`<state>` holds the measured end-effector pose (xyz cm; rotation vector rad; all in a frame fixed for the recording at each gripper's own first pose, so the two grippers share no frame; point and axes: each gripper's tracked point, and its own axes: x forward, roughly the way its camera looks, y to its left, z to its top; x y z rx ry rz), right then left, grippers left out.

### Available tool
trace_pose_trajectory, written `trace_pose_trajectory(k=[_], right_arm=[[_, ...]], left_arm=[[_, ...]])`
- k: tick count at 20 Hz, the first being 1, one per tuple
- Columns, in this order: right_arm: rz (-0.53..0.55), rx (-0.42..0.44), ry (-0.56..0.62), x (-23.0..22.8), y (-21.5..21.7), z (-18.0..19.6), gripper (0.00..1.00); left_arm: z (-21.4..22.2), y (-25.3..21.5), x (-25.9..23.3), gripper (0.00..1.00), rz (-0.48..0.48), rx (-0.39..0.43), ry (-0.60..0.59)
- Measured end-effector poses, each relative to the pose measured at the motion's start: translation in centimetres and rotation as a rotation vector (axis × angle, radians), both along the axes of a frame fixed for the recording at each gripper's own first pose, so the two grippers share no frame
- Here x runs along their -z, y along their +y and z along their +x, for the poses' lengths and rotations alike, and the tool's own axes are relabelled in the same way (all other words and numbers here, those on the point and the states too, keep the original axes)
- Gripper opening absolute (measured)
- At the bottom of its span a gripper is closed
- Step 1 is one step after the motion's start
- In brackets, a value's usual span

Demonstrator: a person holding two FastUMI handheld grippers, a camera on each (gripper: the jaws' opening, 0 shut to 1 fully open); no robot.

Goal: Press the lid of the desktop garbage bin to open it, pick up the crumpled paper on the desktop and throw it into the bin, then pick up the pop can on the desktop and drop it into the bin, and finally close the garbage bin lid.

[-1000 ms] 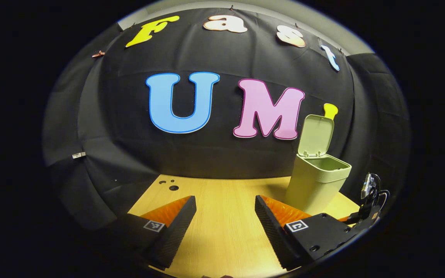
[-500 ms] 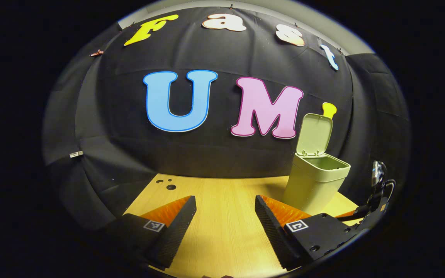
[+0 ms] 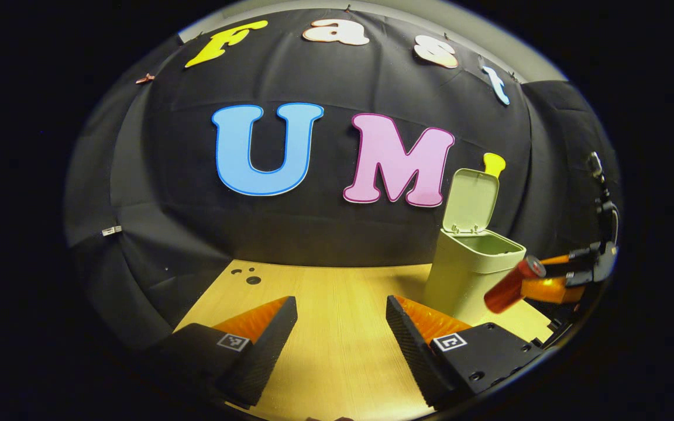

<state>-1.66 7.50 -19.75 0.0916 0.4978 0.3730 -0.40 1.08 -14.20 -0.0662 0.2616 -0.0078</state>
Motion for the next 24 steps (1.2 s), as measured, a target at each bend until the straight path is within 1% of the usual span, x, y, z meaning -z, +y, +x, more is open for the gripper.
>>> trace_pose_trajectory(k=[4,6,9,13,16,21,22,23,24], right_arm=[[0.008,0.031,-0.102,-4.2,-1.8,4.3,0.81],[0.010,0.058,-0.132,-5.3,-2.9,6.4,0.81],[0.005,0.090,-0.144,-5.5,-4.2,8.8,0.81],[-0.021,0.118,-0.109,-3.2,-5.0,11.6,0.81],[-0.062,0.132,-0.065,-0.8,-5.8,13.5,0.81],[-0.073,0.132,0.039,2.9,-5.3,14.9,0.81],[-0.081,0.132,0.056,3.5,-5.3,15.1,0.77],[-0.089,0.125,0.074,4.1,-5.1,15.1,0.81],[-0.096,0.120,0.088,4.6,-5.0,15.2,0.77]], left_arm=[[0.1,0.0,0.0,0.98,-0.004,-0.009,0.000],[0.2,0.1,0.0,0.98,-0.003,-0.014,0.000],[0.3,0.2,0.0,0.98,-0.004,-0.020,0.004],[0.4,0.5,-0.2,0.98,0.008,-0.030,0.004],[0.6,0.9,0.0,0.98,0.009,-0.040,0.009],[0.9,1.4,0.3,0.98,0.005,-0.051,0.017],[0.9,1.4,0.3,0.98,0.004,-0.052,0.019],[1.0,1.4,0.4,0.98,0.002,-0.052,0.020],[1.0,1.4,0.4,0.98,0.001,-0.052,0.021]])
